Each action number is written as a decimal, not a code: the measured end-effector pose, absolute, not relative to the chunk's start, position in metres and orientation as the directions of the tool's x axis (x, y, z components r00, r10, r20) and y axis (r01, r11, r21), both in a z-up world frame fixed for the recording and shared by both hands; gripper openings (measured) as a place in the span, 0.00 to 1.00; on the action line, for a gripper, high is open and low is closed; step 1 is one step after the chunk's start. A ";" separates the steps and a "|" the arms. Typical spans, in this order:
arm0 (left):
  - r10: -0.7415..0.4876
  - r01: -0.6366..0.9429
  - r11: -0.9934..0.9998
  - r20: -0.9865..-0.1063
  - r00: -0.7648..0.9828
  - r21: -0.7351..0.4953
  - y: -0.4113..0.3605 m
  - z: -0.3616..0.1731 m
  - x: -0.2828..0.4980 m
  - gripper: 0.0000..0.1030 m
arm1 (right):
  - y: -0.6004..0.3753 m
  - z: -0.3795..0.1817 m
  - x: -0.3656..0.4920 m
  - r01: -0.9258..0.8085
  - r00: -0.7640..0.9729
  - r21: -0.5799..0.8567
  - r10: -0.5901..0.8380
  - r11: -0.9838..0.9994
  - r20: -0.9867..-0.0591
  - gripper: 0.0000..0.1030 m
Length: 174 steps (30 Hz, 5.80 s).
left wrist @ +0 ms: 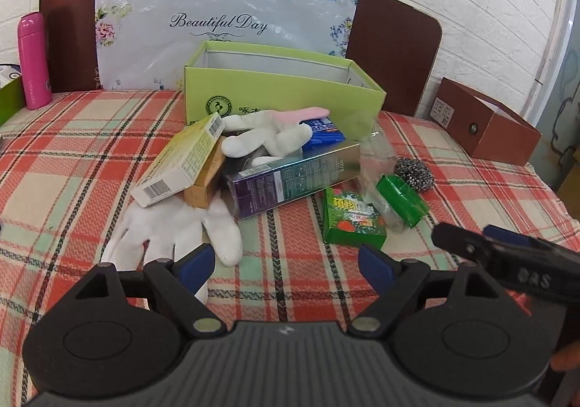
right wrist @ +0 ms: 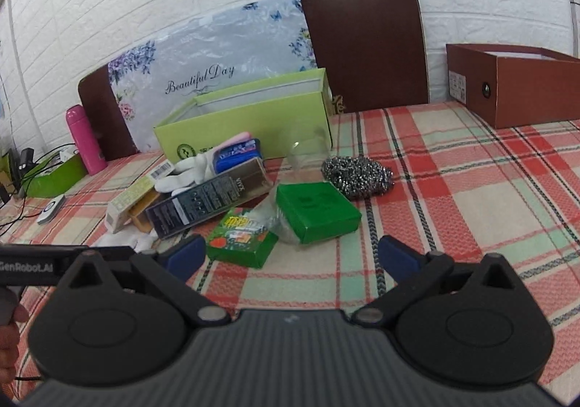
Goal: Organize objects
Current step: 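Grasp the green-white plant box with left tool while right grasps the green square box, then carry both green boxes into the lime-green box and release both, then withdraw both open tools back toward the remaining pile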
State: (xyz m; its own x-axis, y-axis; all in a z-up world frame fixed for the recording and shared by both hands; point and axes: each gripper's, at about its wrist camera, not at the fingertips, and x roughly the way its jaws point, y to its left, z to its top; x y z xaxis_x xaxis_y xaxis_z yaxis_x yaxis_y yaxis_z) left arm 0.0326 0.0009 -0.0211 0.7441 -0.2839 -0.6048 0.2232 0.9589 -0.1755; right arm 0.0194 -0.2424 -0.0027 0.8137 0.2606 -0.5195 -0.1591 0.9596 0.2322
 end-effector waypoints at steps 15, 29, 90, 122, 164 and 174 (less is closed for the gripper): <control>-0.419 0.374 0.903 -0.624 0.660 -0.210 -0.049 -0.037 0.064 0.87 | -0.280 -0.041 0.110 -0.305 0.729 0.307 0.428 0.901 -0.534 0.85; -0.363 0.349 0.922 -0.687 0.630 -0.168 -0.083 -0.063 0.116 0.63 | -0.284 -0.030 0.045 -0.134 0.817 0.208 0.226 0.969 -0.530 0.62; -0.289 0.276 0.956 -0.517 0.806 -0.104 0.013 0.023 0.073 0.62 | -0.214 0.034 0.039 -0.319 0.813 0.163 0.358 0.934 -0.460 0.61; -0.222 0.117 0.968 -0.542 0.810 -0.221 0.014 0.023 0.323 0.65 | -0.157 0.018 0.313 -0.182 0.830 0.043 0.177 0.982 -0.530 0.62; -0.267 0.194 0.962 -0.537 0.800 -0.190 0.029 -0.017 0.047 0.86 | -0.209 -0.007 0.042 -0.191 0.797 0.226 0.285 0.955 -0.532 1.00; -0.367 0.311 0.930 -0.503 0.783 -0.193 0.002 -0.019 0.084 0.80 | -0.209 -0.012 0.042 -0.134 0.791 0.197 0.225 0.971 -0.568 0.99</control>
